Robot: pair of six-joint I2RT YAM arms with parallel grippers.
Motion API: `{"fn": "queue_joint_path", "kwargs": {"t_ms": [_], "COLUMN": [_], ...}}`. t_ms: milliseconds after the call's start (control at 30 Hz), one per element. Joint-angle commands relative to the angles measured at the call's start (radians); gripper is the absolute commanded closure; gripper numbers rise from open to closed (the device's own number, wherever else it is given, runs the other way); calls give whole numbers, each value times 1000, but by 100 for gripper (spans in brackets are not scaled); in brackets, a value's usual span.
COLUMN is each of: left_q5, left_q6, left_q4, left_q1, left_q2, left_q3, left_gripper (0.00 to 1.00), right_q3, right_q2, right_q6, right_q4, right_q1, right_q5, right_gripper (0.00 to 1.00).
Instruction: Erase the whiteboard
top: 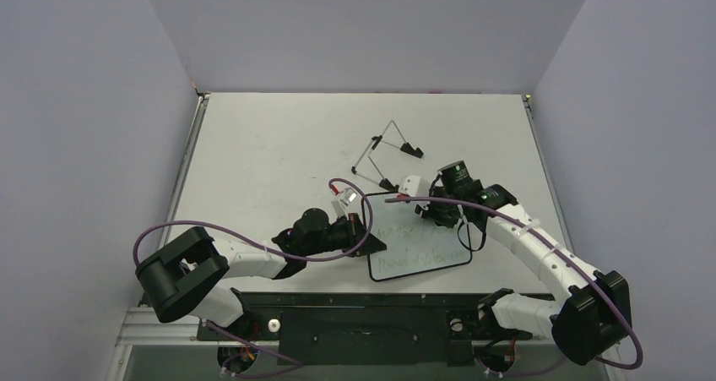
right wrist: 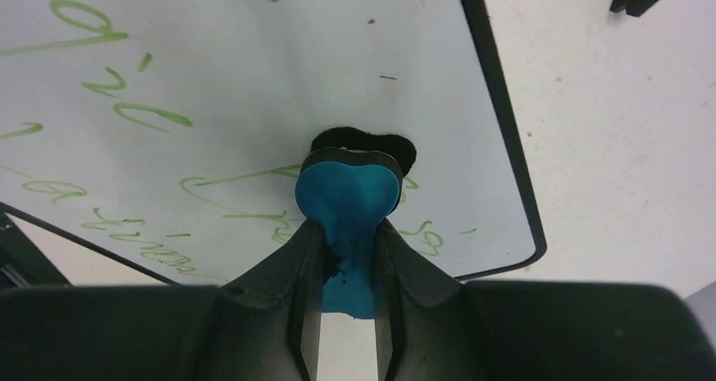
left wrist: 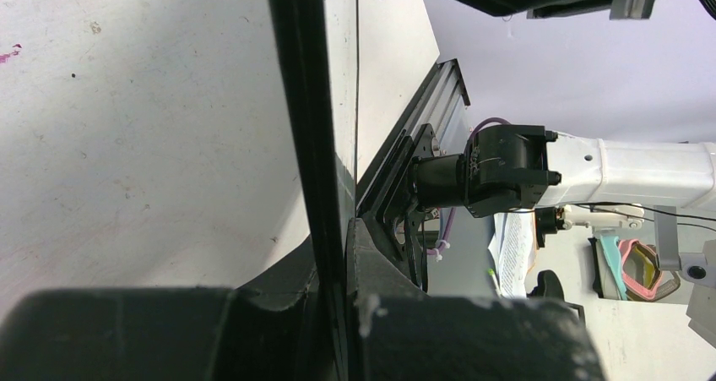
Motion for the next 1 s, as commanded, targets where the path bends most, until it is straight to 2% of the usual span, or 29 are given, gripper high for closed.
{"fn": "queue_joint_path", "kwargs": {"t_ms": [0, 167, 600, 667, 767, 833, 967], "left_q5": [5, 8, 9, 10, 13, 16, 16], "left_q6": [52, 53, 59, 61, 63, 63, 61], "left_q4": [20, 23, 22, 19, 18, 19, 22], "left_q1": [-9, -9, -9, -8, -7, -7, -8], "left_q2": [-34, -30, -43, -43, -39, -34, -25], "left_q3": [22, 22, 15, 14, 18, 24, 28], "left_gripper": [100, 100, 100, 100, 100, 100, 100], "right_q3": [-6, -12, -1, -7, -15, -16, -19], "right_q2": [-8, -1, -37, -33, -10, -1, -34], "right_q6": [68, 158, -2, -5, 84, 104, 25], "right_q4": [80, 173, 10, 28, 111, 130, 62], "right_q1": [-32, -72, -56, -58, -73, -85, -78], "right_q5": [116, 222, -65, -41, 137, 156, 12], "right_gripper": [100, 100, 100, 100, 100, 100, 100]}}
